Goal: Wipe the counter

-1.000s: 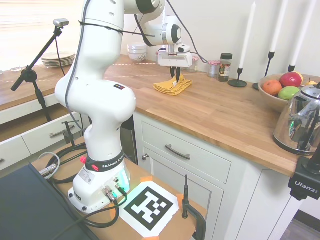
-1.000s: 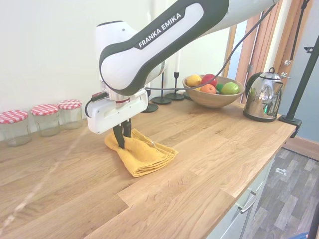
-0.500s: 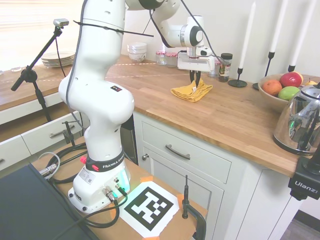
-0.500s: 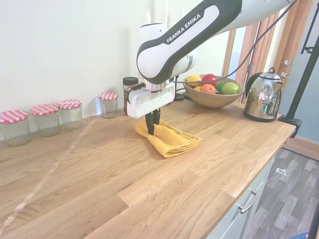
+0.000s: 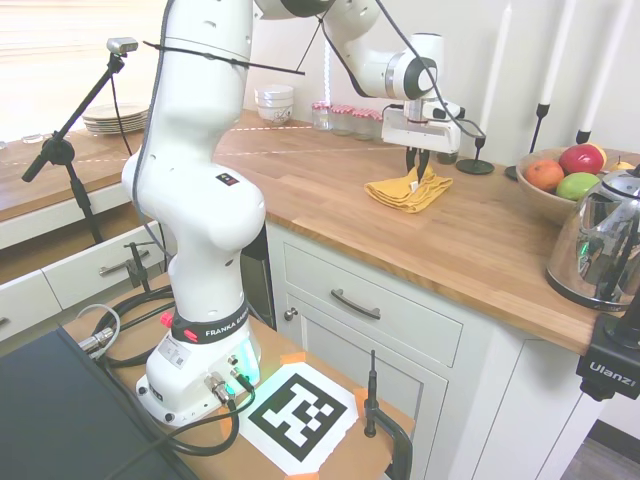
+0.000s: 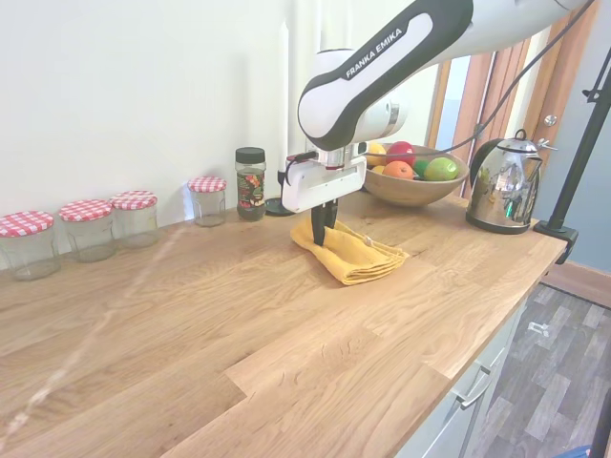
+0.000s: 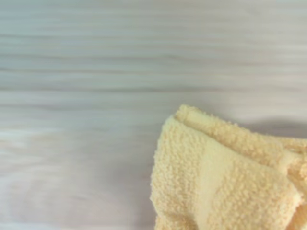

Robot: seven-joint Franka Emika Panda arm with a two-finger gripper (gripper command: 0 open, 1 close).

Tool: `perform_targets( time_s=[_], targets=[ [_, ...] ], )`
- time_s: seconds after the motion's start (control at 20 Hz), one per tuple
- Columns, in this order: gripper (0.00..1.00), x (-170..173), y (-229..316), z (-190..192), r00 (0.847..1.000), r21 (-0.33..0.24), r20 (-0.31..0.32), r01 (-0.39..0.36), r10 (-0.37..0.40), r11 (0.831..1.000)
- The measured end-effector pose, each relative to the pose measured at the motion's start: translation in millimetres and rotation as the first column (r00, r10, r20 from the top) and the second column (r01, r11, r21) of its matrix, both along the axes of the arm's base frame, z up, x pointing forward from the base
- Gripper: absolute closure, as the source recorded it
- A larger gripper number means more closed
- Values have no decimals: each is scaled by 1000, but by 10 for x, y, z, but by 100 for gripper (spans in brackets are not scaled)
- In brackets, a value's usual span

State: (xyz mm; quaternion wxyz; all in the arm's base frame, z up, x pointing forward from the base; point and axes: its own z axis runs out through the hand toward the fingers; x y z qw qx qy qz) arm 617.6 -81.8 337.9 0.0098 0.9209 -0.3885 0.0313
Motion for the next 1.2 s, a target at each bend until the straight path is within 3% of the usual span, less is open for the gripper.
perform_targets(
  time_s=[0.85,1.2],
  targets=[
    [100,-551,-1455,-32,993,12,11,115,-115,993],
    [100,-626,-1625,-36,992,18,16,127,-128,992]
  ],
)
